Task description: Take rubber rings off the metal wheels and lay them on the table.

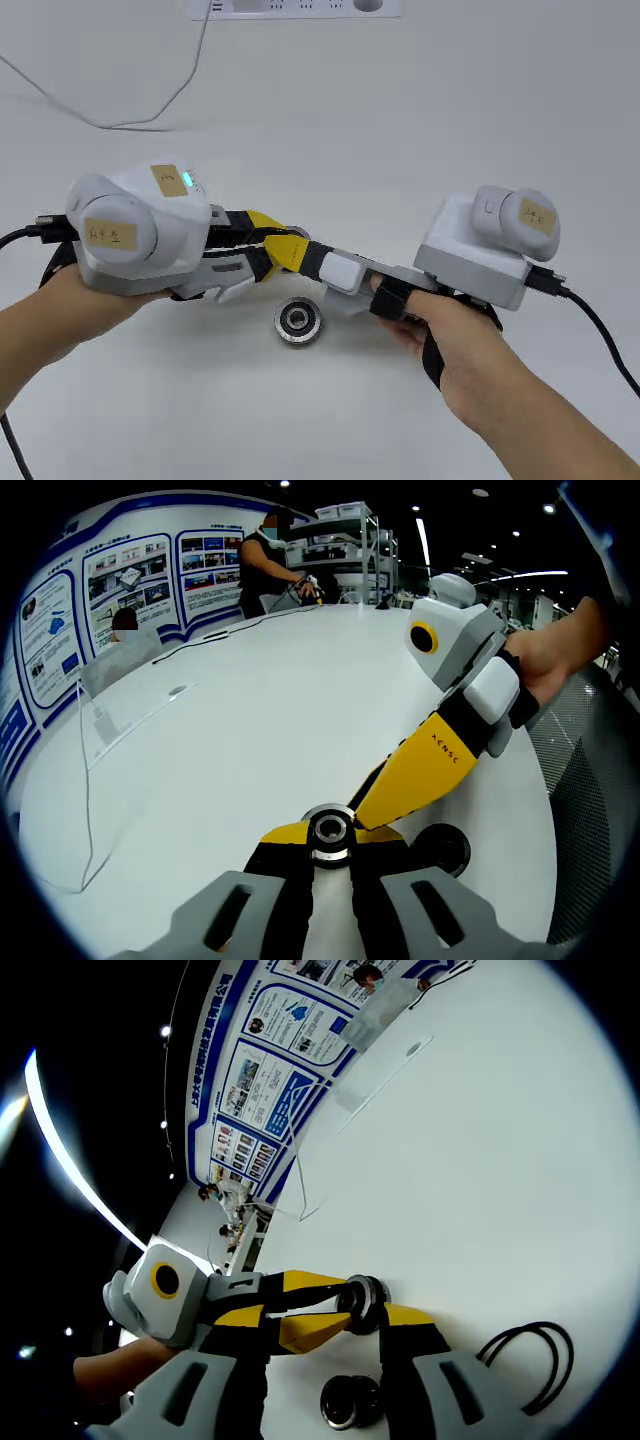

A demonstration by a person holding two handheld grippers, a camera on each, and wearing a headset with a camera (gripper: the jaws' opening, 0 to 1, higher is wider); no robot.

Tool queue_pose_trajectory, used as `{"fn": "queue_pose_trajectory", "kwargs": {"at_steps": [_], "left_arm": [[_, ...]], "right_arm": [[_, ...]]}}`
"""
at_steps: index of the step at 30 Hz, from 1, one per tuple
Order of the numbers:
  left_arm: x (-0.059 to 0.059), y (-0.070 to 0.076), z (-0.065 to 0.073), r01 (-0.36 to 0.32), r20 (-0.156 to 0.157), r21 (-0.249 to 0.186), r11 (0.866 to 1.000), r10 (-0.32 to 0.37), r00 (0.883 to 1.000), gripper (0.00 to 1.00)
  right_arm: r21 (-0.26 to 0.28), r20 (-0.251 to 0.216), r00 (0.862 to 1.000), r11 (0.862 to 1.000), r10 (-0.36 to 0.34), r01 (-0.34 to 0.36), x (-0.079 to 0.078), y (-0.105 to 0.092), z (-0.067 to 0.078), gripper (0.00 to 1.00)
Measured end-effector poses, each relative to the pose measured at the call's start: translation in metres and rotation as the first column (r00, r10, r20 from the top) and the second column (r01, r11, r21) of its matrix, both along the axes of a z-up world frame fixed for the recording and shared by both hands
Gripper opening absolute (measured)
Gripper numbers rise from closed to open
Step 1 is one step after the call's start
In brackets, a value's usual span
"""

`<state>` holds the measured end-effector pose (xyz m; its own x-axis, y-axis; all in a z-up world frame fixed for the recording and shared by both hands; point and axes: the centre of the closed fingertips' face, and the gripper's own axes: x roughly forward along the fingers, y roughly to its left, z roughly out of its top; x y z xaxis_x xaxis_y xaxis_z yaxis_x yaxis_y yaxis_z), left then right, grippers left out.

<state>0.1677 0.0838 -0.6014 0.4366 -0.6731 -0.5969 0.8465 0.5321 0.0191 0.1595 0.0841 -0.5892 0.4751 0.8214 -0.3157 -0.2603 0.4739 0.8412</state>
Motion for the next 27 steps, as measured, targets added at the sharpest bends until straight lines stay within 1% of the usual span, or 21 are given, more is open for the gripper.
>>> {"fn": "queue_pose_trajectory", "kwargs": {"at_steps": [3, 9, 16, 19, 20, 24, 27], "left_arm": [[0.0000, -0.0001, -0.0001, 0.000, -0.001, 0.002, 1.000, 0.000, 1.000, 0.12], [0.0001, 0.0001, -0.0003, 0.001, -0.002, 0.003, 1.000, -0.001, 1.000, 0.12], [-0.0002, 0.0002, -0.0001, 0.002, -0.004, 0.002, 1.000, -0.002, 1.000, 0.12], [-0.0003, 0.0004, -0.0001, 0.001, -0.004, 0.001, 1.000, -0.001, 1.000, 0.12], [-0.0004, 0.0004, -0.0001, 0.001, -0.004, 0.001, 1.000, -0.001, 1.000, 0.12], [-0.0004, 0.0005, 0.0001, 0.002, -0.003, 0.001, 1.000, -0.002, 1.000, 0.12], [-0.0005, 0.0006, 0.0003, 0.002, -0.004, 0.001, 1.000, -0.002, 1.000, 0.12]], "right_arm": [[0.006, 0.003, 1.000, 1.000, -0.006, 0.006, 0.0028, 0.0004, -0.0001, 0.46], [0.013, 0.005, 1.000, 1.000, 0.002, -0.002, 0.0027, -0.0022, 0.0008, 0.46], [0.028, -0.007, 1.000, 1.000, -0.010, 0.010, 0.0037, -0.0043, -0.0016, 0.45], [0.030, -0.016, 1.000, 1.000, -0.002, 0.002, 0.0038, -0.0013, -0.0057, 0.44], [0.021, -0.008, 1.000, 1.000, -0.010, 0.010, 0.0058, -0.0032, -0.0062, 0.43], [0.027, -0.022, 1.000, 1.000, 0.015, -0.014, 0.0016, -0.0031, -0.0066, 0.42], [0.033, -0.021, 1.000, 0.999, 0.000, 0.001, 0.0010, -0.0039, -0.0060, 0.42]]}}
